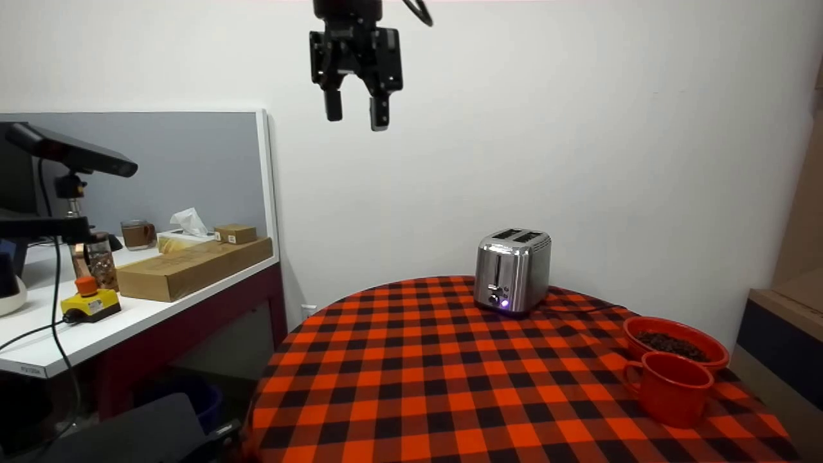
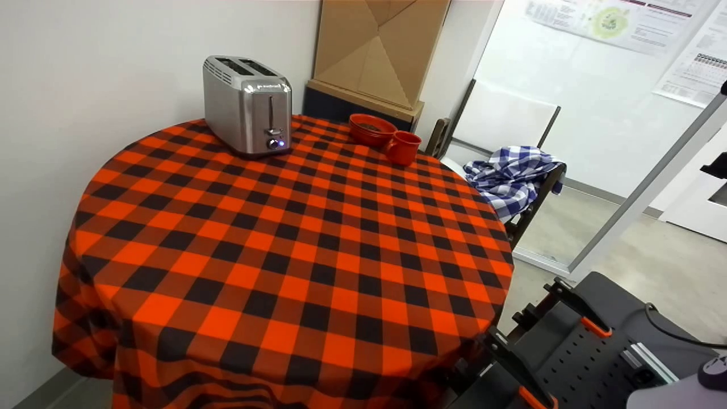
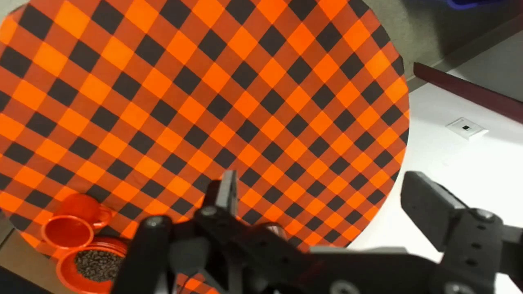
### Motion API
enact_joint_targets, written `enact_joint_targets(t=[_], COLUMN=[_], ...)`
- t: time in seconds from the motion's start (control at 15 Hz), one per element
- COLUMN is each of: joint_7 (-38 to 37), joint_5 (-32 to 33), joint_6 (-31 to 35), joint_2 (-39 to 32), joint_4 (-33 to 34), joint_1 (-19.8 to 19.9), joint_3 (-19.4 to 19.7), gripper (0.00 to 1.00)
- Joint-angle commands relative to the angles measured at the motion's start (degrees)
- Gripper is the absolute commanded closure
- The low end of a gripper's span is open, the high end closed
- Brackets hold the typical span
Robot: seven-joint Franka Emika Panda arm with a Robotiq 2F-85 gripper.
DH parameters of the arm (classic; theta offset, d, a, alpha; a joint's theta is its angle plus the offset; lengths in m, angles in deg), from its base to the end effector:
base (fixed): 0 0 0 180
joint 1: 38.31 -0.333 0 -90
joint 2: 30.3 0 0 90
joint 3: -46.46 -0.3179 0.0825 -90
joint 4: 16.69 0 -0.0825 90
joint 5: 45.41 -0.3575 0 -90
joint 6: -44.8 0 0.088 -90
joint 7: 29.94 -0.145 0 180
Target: Move and turn the toaster off
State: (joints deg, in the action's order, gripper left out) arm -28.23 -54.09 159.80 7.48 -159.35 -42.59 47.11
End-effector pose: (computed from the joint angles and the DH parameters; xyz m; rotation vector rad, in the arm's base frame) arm 0.3479 0.0360 0.4966 -2.9772 -0.0640 -0.2593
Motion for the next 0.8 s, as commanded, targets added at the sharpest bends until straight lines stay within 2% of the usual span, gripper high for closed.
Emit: enact_joint_targets(t=[0.0, 0.27, 0.53, 0.73], joint_7=[6.2, 5.3, -0.1, -4.3], joint_5=[0.5, 5.1, 15.6, 24.1], joint_6=[3.4, 9.4, 19.5, 26.9], joint_2=[-11.7, -20.8, -28.6, -34.1], joint_4=[8.7, 15.3, 19.4, 21.1], joint_1=[-0.3, 0.6, 1.8, 2.3], joint_3=[1.7, -1.1, -4.7, -5.8], gripper=[0.00, 0.00, 0.00, 0.00])
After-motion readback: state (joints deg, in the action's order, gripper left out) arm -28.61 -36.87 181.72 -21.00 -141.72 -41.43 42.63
